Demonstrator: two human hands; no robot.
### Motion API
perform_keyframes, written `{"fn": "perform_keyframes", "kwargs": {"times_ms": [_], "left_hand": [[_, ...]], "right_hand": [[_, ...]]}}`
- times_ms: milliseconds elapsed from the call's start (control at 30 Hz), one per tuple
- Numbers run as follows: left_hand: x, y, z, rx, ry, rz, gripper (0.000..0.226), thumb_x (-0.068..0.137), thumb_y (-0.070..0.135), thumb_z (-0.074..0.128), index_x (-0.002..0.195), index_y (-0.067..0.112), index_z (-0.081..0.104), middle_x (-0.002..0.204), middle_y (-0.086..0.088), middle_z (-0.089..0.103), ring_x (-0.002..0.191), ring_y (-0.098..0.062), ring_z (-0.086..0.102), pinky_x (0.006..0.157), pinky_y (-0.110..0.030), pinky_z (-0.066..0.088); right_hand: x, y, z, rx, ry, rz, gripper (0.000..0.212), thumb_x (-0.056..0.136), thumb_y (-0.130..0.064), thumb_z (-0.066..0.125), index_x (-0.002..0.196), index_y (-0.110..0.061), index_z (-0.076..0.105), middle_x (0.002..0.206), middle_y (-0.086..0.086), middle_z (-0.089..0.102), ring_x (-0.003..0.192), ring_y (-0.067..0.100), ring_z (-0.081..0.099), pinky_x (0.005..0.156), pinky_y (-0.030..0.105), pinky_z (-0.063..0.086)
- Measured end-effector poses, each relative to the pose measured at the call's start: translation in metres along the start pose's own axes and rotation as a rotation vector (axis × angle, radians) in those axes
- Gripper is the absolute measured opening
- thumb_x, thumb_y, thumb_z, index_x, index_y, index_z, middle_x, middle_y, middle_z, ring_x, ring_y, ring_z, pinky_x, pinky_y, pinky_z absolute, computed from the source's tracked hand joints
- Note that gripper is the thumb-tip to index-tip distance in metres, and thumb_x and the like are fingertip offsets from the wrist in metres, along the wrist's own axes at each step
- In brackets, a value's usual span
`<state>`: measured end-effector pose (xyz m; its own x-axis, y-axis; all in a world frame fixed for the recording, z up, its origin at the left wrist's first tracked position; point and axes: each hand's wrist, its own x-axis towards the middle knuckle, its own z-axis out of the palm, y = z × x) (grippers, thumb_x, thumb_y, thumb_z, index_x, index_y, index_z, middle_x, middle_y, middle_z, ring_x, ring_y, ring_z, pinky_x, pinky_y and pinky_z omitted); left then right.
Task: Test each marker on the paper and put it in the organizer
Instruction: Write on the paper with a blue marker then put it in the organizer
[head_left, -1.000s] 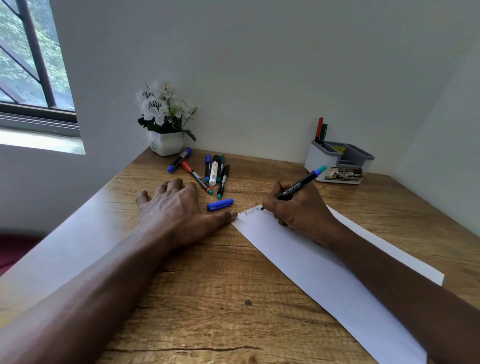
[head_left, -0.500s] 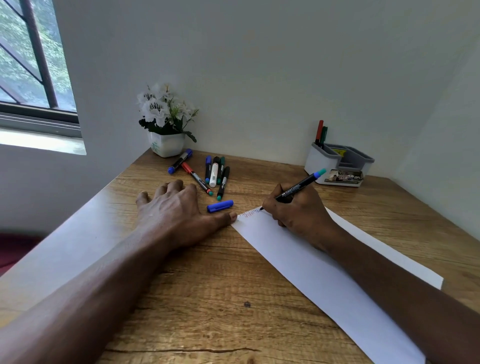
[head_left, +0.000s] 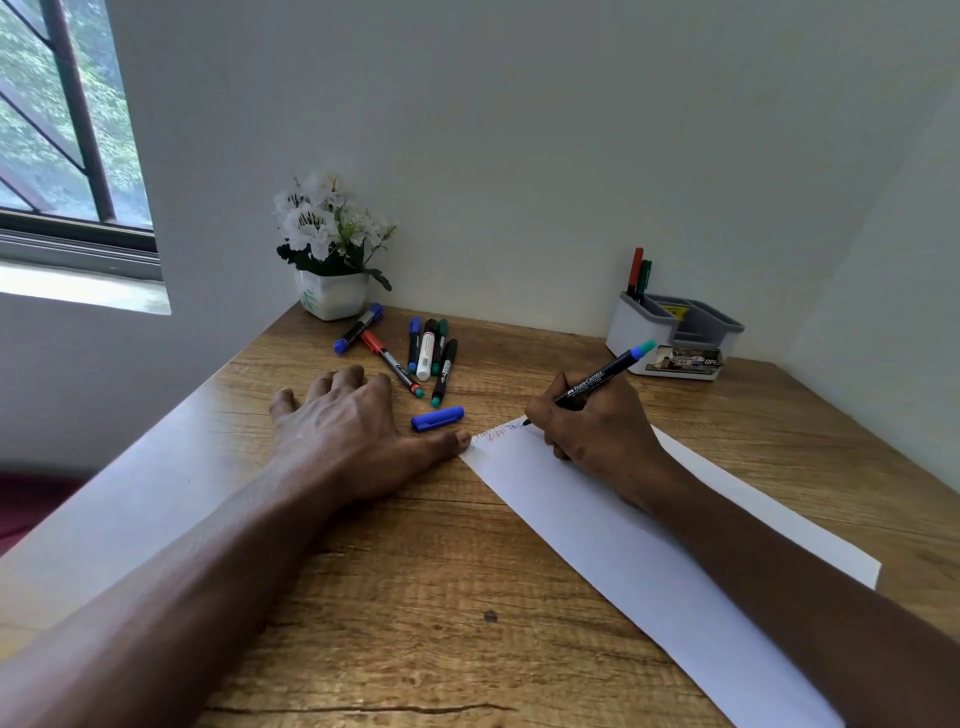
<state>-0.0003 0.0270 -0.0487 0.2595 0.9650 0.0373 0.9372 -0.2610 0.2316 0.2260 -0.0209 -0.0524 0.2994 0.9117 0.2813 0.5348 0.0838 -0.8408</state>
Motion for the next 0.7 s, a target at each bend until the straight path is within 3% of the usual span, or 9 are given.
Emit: {"fn": "perform_keyframes", "kwargs": {"times_ms": [700], "left_hand": [[0.0015,-0.0011,0.0007,-0.006,-0.013,-0.002,0.112,0.063,0.101,0.036,0.150,0.030,0.041,0.162,-0.002,0.034,0.148,-0.026,0.030,0.118,-0.056,0.021]], "right_hand": [[-0.0018,-0.0027,0.0009,-0.029,0.004,0.027,0.016,0.085,-0.016,0.077,0.075,-0.009,0.067,0.055,-0.001,0.064,0.048,0.011,0.059,0.051,0.024,0.050]]}}
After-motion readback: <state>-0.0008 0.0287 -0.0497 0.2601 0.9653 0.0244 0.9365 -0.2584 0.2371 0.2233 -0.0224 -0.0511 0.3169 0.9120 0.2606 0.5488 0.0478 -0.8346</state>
